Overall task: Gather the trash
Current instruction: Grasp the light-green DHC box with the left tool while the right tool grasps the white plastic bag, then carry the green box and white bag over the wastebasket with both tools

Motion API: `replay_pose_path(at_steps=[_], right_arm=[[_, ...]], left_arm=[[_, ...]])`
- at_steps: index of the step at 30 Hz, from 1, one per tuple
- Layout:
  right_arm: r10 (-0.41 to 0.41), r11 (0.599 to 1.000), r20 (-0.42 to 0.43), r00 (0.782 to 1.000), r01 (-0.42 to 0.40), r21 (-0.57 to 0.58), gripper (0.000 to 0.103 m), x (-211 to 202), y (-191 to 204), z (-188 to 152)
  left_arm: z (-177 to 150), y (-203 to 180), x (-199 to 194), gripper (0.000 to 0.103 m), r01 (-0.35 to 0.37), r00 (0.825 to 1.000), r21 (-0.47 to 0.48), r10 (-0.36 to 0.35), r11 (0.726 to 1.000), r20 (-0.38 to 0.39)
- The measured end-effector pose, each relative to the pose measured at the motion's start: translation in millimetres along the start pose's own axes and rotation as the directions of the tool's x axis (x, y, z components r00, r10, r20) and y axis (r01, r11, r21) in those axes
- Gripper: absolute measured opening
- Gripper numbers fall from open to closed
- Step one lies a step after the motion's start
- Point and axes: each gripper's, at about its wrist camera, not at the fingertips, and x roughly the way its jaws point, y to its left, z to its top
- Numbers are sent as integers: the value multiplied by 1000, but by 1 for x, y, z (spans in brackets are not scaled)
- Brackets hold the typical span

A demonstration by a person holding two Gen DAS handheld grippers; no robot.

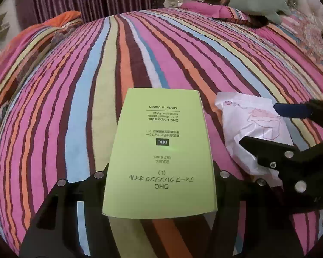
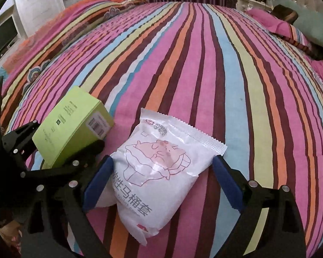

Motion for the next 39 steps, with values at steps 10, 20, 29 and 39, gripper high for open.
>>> replay_pose_path(at_steps=[10, 20, 29, 39], right_arm=[[-100, 989, 2, 995, 100, -109, 75, 2, 29, -8], [-93, 990, 68, 993, 100, -104, 59, -30, 36, -30], [-40, 999, 91, 995, 41, -3, 59, -86, 36, -82], [-4, 996, 142, 990, -9, 89, 59, -149, 32, -148]], left_arm=[[-17, 30, -20, 56, 28, 999, -114, -26, 993, 19], [-42, 26, -68, 56, 60, 996, -106, -52, 993, 68], [-93, -2, -127, 56, 73, 994, -88, -66, 993, 83], [-172, -37, -191, 56, 80, 995, -54, -77, 995, 67]])
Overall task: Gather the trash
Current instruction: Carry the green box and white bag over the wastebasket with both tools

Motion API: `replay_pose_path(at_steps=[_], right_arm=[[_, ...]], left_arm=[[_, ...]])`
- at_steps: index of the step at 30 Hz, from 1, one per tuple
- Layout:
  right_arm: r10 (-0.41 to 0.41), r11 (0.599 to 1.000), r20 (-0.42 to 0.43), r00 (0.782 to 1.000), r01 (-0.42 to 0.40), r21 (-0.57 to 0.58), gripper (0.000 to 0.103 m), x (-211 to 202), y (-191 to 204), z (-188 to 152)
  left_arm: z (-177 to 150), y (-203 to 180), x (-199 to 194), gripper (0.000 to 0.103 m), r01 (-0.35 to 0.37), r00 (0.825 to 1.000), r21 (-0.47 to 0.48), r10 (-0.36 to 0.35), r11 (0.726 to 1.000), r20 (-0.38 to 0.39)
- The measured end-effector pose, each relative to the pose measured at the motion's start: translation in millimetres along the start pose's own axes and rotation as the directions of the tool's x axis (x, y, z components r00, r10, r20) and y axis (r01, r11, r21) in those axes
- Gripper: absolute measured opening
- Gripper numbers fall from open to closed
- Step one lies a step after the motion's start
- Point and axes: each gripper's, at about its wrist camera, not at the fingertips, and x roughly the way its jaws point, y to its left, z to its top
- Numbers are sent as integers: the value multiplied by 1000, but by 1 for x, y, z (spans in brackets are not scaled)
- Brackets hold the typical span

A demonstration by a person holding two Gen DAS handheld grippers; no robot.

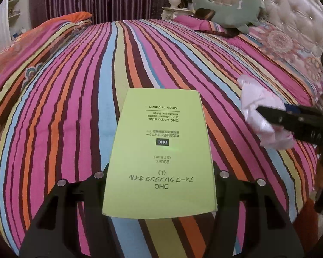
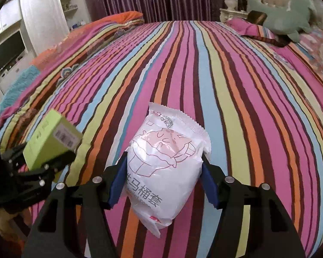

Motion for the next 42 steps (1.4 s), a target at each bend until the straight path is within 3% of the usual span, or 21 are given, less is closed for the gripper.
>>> replay_pose_path(at_steps=[14, 20, 30, 35, 42], right_arm=[[3, 1000, 26, 1000, -4, 27, 59, -70, 9, -70], [18, 1000, 22, 1000, -18, 13, 59, -90, 18, -96], [62, 998, -63, 996, -62, -8, 59, -124, 43, -164], [53, 999, -118, 992, -54, -8, 59, -125, 54, -194], [58, 998, -242, 969, -51, 36, 59, -111, 60, -235]], left_arm=[[-87, -31, -69, 56, 28, 1000, -8, -28, 1000, -1], [-125, -50, -98, 56, 23, 1000, 31, -23, 999, -7], [-199, -78, -128, 56, 55, 994, 39, -51, 998, -98], [-236, -83, -125, 56, 61, 983, 7, -58, 998, -176], [-276, -87, -103, 56, 60, 935, 2, -56, 998, -350]])
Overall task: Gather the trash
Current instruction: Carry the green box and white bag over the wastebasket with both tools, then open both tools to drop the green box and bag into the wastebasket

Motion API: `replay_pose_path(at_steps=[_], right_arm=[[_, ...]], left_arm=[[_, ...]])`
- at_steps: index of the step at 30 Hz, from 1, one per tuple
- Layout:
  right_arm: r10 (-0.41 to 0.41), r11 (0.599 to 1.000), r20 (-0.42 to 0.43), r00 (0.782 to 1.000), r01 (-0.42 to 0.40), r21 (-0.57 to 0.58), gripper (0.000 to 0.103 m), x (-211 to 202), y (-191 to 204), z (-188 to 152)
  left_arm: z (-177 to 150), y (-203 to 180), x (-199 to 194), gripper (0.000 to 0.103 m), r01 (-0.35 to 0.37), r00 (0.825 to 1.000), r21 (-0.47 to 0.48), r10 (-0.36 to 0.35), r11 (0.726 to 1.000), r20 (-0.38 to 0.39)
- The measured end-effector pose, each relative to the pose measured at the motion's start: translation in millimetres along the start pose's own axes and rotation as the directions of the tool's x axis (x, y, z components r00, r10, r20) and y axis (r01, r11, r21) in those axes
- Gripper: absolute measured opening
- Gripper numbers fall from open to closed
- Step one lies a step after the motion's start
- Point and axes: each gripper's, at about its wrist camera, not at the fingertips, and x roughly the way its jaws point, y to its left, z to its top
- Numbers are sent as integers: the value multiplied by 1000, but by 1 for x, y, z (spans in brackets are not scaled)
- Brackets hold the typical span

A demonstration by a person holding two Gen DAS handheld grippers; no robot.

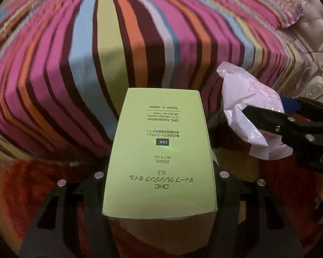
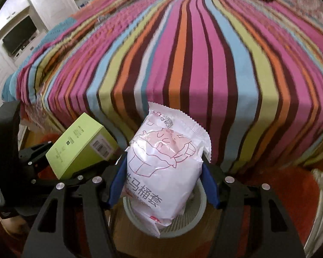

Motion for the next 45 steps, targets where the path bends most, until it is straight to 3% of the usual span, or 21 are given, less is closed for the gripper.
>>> replay_pose_path(at_steps=[6, 7, 11, 18, 19, 24, 25, 30, 35, 45], right_arm=[[-36, 999, -156, 987, 35, -12, 59, 26, 3, -23], [-37, 999, -200, 979, 33, -22, 59, 33, 5, -25], [-65, 997, -247, 967, 56, -47, 59, 41, 11, -23], [-82, 996, -372, 925, 86, -5, 59, 66, 5, -14], [-64, 996, -407, 911, 86, 35, 59, 75, 0, -11], [-9, 989, -459, 889, 77, 129, 59, 92, -11, -11], [6, 984, -486, 874, 82, 160, 59, 101, -14, -11], [42, 967, -535, 844, 101, 235, 59, 119, -27, -18], [100, 932, -571, 815, 125, 341, 59, 136, -43, -26], [99, 923, -640, 762, 170, 345, 60, 158, -37, -42]], left_arm=[[-8, -6, 21, 56, -37, 994, 36, 40, 999, -97], [-9, -7, 26, 56, -39, 992, 40, 44, 998, -121], [-13, -9, 50, 56, -49, 972, 60, 61, 997, -225], [-14, -8, 92, 56, -67, 914, 91, 98, 994, -394], [-15, -7, 97, 56, -68, 908, 90, 99, 994, -408], [-7, -15, 126, 56, -82, 873, 123, 131, 989, -469], [-7, -17, 133, 56, -80, 864, 131, 134, 988, -486], [-9, -12, 163, 56, -50, 820, 108, 103, 993, -563], [-8, 1, 183, 56, -36, 789, 58, 64, 998, -610], [-21, 7, 213, 56, -34, 725, 19, 38, 999, -688]])
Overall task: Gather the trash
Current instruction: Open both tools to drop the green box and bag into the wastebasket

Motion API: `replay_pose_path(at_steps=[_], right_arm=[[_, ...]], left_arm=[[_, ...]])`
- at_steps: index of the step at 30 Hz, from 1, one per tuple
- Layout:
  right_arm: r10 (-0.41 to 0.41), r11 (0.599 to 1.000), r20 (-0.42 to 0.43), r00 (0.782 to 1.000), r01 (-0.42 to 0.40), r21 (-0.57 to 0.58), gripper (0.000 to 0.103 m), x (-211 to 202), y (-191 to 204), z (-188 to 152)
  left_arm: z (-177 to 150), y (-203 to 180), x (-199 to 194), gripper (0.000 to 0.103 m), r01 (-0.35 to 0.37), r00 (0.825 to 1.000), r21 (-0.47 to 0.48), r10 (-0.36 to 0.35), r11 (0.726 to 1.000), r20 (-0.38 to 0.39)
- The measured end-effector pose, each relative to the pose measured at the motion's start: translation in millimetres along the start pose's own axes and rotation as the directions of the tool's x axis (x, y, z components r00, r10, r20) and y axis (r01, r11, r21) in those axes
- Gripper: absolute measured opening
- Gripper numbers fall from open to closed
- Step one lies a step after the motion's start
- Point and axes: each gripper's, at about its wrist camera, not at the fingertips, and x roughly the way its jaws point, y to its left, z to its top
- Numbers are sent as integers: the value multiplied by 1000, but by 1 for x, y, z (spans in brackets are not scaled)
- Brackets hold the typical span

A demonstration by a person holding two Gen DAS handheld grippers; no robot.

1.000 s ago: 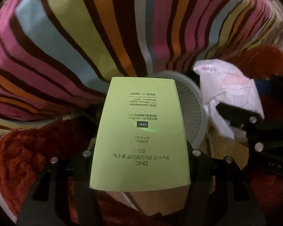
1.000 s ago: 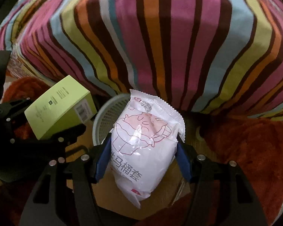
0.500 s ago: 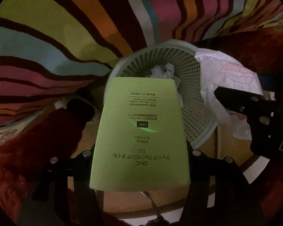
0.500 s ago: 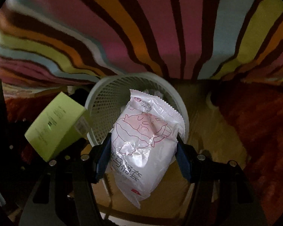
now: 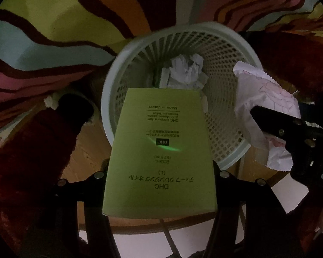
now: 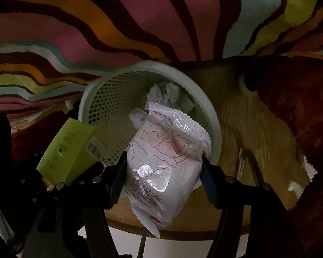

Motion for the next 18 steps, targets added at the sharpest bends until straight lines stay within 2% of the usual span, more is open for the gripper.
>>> replay_pose_path(at_steps=[11, 13, 18], right_arm=[[-7, 1000, -49, 999, 8, 22, 61, 24, -14, 9], [-9, 1000, -54, 999, 10, 16, 61, 24, -13, 8], [-7, 1000, -68, 998, 8, 16, 65, 28, -15, 9]], left_arm=[[-2, 1, 9, 58, 21, 998, -25, -22, 999, -50], [-2, 2, 9, 71, 17, 999, -32, -18, 999, -50], [-2, 4, 10, 81, 23, 998, -51, -26, 998, -55]])
